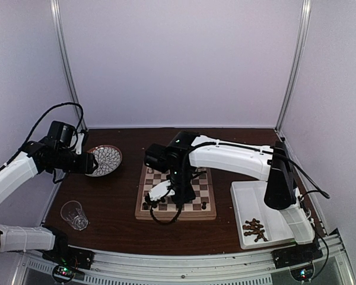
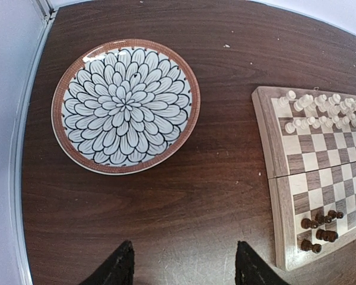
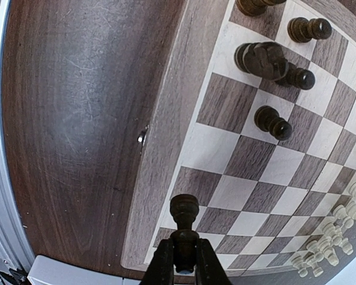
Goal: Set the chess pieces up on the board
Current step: Place the bishop on f8.
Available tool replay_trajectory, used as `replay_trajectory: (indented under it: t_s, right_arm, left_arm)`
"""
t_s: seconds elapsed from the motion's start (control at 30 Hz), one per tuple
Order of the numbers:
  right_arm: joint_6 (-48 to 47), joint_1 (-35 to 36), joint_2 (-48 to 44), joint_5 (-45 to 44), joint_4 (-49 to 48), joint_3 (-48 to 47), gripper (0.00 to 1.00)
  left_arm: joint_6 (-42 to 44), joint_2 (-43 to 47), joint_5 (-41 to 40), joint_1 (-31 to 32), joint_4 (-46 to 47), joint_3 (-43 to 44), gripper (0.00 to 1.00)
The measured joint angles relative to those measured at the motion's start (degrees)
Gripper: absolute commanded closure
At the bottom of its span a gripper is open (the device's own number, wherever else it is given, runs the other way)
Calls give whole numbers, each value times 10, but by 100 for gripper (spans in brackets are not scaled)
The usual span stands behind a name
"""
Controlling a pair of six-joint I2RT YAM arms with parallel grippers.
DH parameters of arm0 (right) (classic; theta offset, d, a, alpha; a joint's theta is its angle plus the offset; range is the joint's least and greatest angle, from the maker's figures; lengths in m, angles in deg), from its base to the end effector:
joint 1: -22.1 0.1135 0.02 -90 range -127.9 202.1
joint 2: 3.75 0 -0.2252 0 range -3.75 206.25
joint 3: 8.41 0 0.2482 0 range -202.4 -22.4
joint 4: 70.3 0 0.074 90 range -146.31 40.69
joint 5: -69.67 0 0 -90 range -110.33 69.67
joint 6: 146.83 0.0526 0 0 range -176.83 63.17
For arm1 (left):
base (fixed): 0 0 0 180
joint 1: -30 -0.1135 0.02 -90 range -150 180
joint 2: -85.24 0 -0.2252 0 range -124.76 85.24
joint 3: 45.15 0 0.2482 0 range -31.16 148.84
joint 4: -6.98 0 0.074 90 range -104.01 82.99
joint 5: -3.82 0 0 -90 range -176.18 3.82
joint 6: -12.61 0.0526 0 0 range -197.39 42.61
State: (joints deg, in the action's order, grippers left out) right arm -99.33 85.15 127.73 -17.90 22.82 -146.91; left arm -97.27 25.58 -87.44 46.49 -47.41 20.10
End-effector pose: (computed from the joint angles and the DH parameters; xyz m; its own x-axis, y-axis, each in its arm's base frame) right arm 0.1902 0.3791 0.1863 0.2692 -0.9599 -0.0787 -0.9631 -0.2689 -0.0148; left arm 0.2272 -0.0661 0.2368 -0.7702 -0.1265 -0.6251 0.0085 0.9780 -0.2084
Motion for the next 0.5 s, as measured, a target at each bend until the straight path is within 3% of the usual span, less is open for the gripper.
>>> replay_trajectory:
  t_s: [0.5]
  right_arm:
    - [-10, 0, 22, -9, 10, 0, 95]
  left_arm:
    - [0, 0, 2, -1, 0, 0, 42]
